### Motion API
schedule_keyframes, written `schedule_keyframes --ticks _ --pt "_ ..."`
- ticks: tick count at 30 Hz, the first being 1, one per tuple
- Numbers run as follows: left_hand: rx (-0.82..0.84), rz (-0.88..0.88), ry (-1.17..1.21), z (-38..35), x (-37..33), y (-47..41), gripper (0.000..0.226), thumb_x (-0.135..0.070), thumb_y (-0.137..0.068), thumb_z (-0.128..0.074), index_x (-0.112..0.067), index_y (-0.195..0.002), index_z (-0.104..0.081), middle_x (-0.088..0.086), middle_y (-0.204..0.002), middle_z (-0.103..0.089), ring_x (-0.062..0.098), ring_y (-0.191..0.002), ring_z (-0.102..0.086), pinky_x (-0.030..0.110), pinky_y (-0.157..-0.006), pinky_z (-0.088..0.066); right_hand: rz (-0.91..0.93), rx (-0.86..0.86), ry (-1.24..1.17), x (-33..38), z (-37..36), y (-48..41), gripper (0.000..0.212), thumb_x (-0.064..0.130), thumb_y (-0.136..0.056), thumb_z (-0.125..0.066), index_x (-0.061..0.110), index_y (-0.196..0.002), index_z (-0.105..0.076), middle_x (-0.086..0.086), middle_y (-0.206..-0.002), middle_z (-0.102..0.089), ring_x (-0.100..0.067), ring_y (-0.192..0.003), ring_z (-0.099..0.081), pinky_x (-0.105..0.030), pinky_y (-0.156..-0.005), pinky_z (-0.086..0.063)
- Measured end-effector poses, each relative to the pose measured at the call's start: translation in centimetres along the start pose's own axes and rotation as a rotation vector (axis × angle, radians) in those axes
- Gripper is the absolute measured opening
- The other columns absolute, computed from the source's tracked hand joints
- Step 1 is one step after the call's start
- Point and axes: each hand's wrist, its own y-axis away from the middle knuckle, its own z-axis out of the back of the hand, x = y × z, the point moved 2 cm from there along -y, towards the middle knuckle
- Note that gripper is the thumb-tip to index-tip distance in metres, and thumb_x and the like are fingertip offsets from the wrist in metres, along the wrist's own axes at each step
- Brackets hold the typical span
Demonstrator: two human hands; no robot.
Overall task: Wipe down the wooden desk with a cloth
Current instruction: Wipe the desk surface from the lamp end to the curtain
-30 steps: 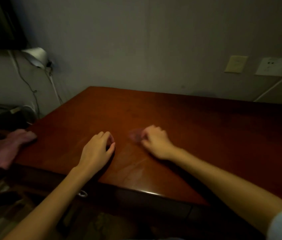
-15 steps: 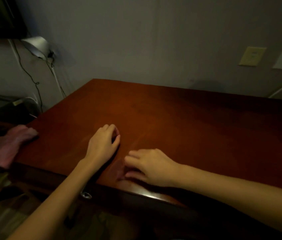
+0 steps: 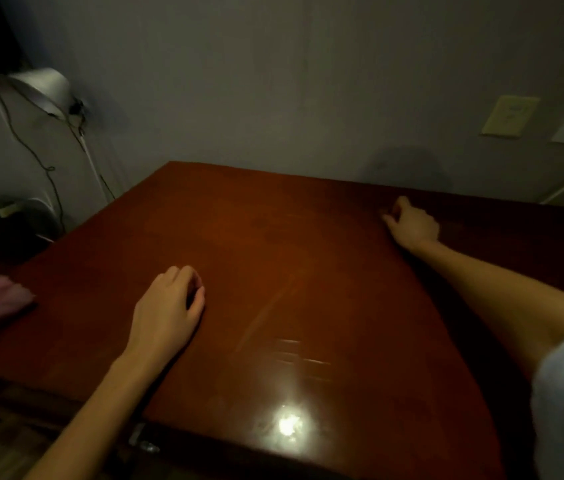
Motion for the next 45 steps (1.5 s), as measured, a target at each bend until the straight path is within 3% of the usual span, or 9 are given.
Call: schedule_keyframes --ticks 9,11,18,22,29,32,35,39,45 --pt "-0.009 -0.007 -0.009 0.3 0.1 0.2 0.006 -0.025 -0.093 -0.055 -0.023 -0.09 -0.05 -0.008 -0.083 -0.046 0.009 -0.073 -0.045 0.019 -0.052 -0.029 1.237 0.526 -0.328 17.0 2.7 23.9 0.017 0.045 -0.092 -0.05 0.031 -0.1 -0.052 0.009 -0.105 -0.061 -0.013 -0.095 -0.062 -0.028 -0.066 -0.046" --pt "-0.002 0.0 0.0 0.3 0.0 0.2 0.005 -0.026 -0.094 -0.055 -0.023 -0.092 -0.051 -0.009 -0.084 -0.046 0.007 -0.074 -0.045 0.015 -0.052 -0.028 1.104 0.396 -0.24 15.9 2.8 20.3 0.026 0.052 -0.091 -0.045 0.03 -0.102 -0.053 0.008 -0.104 -0.061 -0.014 -0.097 -0.061 -0.031 -0.07 -0.047" --pt "0.005 0.007 0.026 0.4 -0.2 0.2 0.003 -0.026 -0.094 -0.053 -0.023 -0.094 -0.052 -0.009 -0.087 -0.048 0.006 -0.075 -0.046 0.013 -0.052 -0.026 -0.036 0.069 -0.031 4.7 -1.3 -2.4 0.041 0.045 -0.097 -0.042 0.01 -0.118 -0.045 -0.018 -0.116 -0.06 -0.036 -0.103 -0.058 -0.038 -0.077 -0.043" --pt "-0.028 0.01 0.035 0.3 -0.3 0.1 0.004 -0.027 -0.094 -0.052 -0.023 -0.095 -0.052 -0.009 -0.089 -0.048 0.007 -0.078 -0.047 0.016 -0.053 -0.03 0.266 0.05 -0.077 14.3 -3.5 1.3 0.036 0.05 -0.092 -0.049 0.019 -0.108 -0.054 -0.012 -0.107 -0.066 -0.034 -0.098 -0.062 -0.036 -0.071 -0.045" --pt "-0.18 0.169 -0.044 4.5 5.6 2.6 0.007 -0.023 -0.088 -0.057 -0.018 -0.087 -0.052 -0.001 -0.084 -0.05 0.019 -0.079 -0.052 0.034 -0.058 -0.044 1.133 0.427 -0.291 27.4 -1.4 23.4 0.029 0.038 -0.092 -0.055 0.015 -0.109 -0.049 -0.006 -0.107 -0.064 -0.03 -0.092 -0.062 -0.035 -0.065 -0.042" --pt "-0.17 0.215 -0.114 7.1 10.7 4.9 0.011 -0.018 -0.085 -0.065 -0.013 -0.093 -0.061 0.007 -0.092 -0.056 0.027 -0.088 -0.054 0.036 -0.065 -0.044 1.039 0.281 -0.223 26.2 -0.9 18.7 0.029 0.046 -0.093 -0.05 0.02 -0.104 -0.049 -0.003 -0.102 -0.065 -0.027 -0.088 -0.063 -0.036 -0.065 -0.048" --pt "-0.178 0.266 -0.187 8.3 13.9 6.0 0.019 -0.012 -0.083 -0.068 -0.006 -0.1 -0.065 0.018 -0.101 -0.06 0.035 -0.093 -0.056 0.045 -0.074 -0.046 0.608 0.051 -0.243 24.5 -1.7 9.1 0.027 0.043 -0.095 -0.048 0.017 -0.104 -0.048 -0.006 -0.101 -0.064 -0.029 -0.089 -0.062 -0.033 -0.064 -0.041" --pt "-0.243 0.257 -0.187 8.2 14.6 7.0 0.022 -0.011 -0.084 -0.066 -0.009 -0.105 -0.065 0.016 -0.106 -0.059 0.032 -0.096 -0.056 0.045 -0.08 -0.045 0.294 0.055 -0.095 23.3 -4.7 5.0 0.028 0.039 -0.097 -0.046 0.014 -0.108 -0.05 -0.006 -0.104 -0.065 -0.025 -0.089 -0.062 -0.031 -0.064 -0.041" --pt "-0.391 0.226 -0.128 9.8 16.6 8.3 0.021 -0.007 -0.086 -0.062 -0.008 -0.106 -0.064 0.013 -0.107 -0.058 0.03 -0.096 -0.055 0.044 -0.081 -0.046 0.81 0.225 -0.24 34.1 -5.0 19.7 0.023 0.042 -0.092 -0.053 0.021 -0.102 -0.053 -0.001 -0.094 -0.065 -0.025 -0.087 -0.064 -0.031 -0.066 -0.042"
